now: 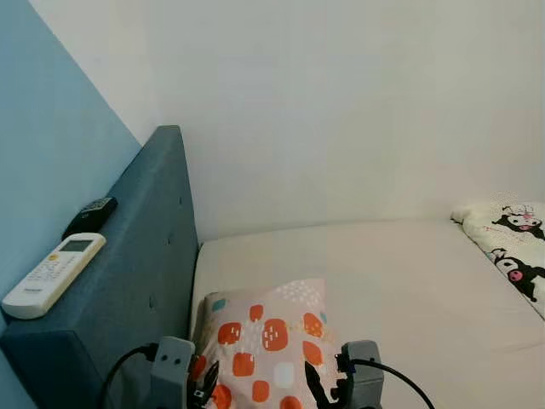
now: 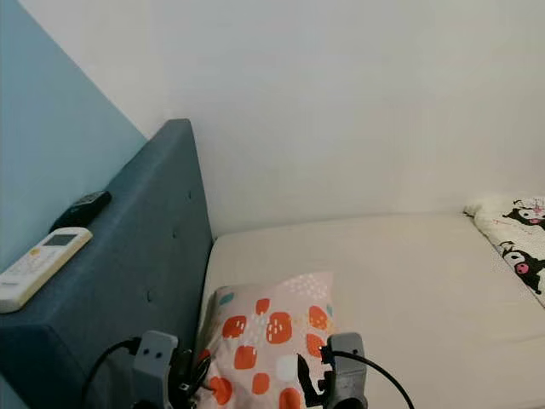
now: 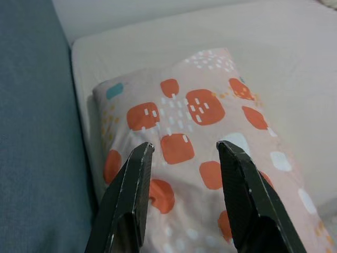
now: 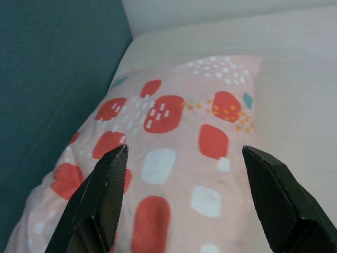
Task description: Clean up the room
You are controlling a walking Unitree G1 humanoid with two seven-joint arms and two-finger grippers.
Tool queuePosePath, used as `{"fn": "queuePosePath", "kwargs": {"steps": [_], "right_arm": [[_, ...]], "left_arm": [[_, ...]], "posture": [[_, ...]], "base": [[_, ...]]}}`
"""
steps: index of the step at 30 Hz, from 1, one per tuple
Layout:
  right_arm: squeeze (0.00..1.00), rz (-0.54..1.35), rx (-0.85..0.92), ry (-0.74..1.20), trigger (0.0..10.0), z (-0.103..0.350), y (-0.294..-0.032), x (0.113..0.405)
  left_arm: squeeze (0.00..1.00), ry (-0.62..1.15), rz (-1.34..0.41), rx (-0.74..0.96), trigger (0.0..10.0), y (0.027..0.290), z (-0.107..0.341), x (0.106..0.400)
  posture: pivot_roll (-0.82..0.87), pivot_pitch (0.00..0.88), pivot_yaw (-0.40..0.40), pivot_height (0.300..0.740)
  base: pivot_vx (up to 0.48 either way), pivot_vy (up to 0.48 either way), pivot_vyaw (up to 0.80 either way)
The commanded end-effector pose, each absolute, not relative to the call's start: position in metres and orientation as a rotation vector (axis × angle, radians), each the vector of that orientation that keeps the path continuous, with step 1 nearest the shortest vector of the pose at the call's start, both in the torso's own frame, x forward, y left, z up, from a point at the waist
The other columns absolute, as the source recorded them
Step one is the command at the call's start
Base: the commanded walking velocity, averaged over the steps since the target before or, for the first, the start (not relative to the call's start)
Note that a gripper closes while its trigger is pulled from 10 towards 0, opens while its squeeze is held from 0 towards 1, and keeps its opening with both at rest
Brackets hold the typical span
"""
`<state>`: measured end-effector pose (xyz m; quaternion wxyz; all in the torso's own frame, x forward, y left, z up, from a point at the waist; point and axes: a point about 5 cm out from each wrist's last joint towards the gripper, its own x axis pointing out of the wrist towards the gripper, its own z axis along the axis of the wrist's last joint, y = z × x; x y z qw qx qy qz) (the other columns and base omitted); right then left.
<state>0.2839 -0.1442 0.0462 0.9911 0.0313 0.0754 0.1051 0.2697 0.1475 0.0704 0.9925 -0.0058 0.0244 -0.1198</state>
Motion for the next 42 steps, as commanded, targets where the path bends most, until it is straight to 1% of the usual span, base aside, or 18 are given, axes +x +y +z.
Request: {"fn": "queuePosePath", "kwargs": {"steps": [1,6,10,14,18,20,25,36,42], "right_arm": [[0.00,0.204,0.087,0.167,10.0,0.042,-0.145,0.280],[0.00,0.212,0.092,0.177,10.0,0.042,-0.144,0.280],[0.00,0.236,0.086,0.187,10.0,0.042,-0.144,0.277],[0.00,0.237,0.088,0.181,10.0,0.043,-0.147,0.274],[0.00,0.240,0.085,0.180,10.0,0.043,-0.148,0.273],[0.00,0.258,0.082,0.181,10.0,0.043,-0.147,0.272],[0.00,0.265,0.081,0.182,10.0,0.043,-0.147,0.272],[0.00,0.271,0.094,0.171,10.0,0.045,-0.144,0.272],[0.00,0.273,0.093,0.165,10.0,0.046,-0.144,0.272]], "left_arm": [[0.00,0.071,-0.232,-0.003,10.0,0.149,0.067,0.267],[0.00,0.081,-0.241,0.003,10.0,0.148,0.066,0.267],[0.00,0.101,-0.281,0.011,10.0,0.147,0.061,0.263],[0.00,0.101,-0.338,-0.009,10.0,0.153,0.060,0.251],[0.00,0.105,-0.364,-0.018,10.0,0.157,0.060,0.245],[0.00,0.106,-0.366,-0.013,10.0,0.161,0.061,0.240],[0.00,0.105,-0.353,-0.014,10.0,0.162,0.061,0.240],[0.00,0.100,-0.366,-0.036,10.0,0.152,0.065,0.242],[0.00,0.082,-0.395,-0.063,10.0,0.146,0.069,0.242]], "posture": [[0.02,0.104,0.012,0.740],[0.02,0.106,0.015,0.740],[0.01,0.107,0.016,0.740],[0.01,0.112,0.016,0.715],[0.01,0.116,0.011,0.700],[0.02,0.119,0.007,0.685],[0.02,0.119,0.007,0.665],[0.02,0.120,0.013,0.615],[0.02,0.120,0.017,0.615]], "base": [[0.000,0.000,0.00],[0.000,0.000,0.00],[0.000,0.000,0.00],[0.000,0.000,0.00],[0.000,0.000,0.00],[0.000,0.000,0.00],[0.000,0.000,0.00],[0.000,0.000,0.00],[0.000,0.000,0.00]]}}
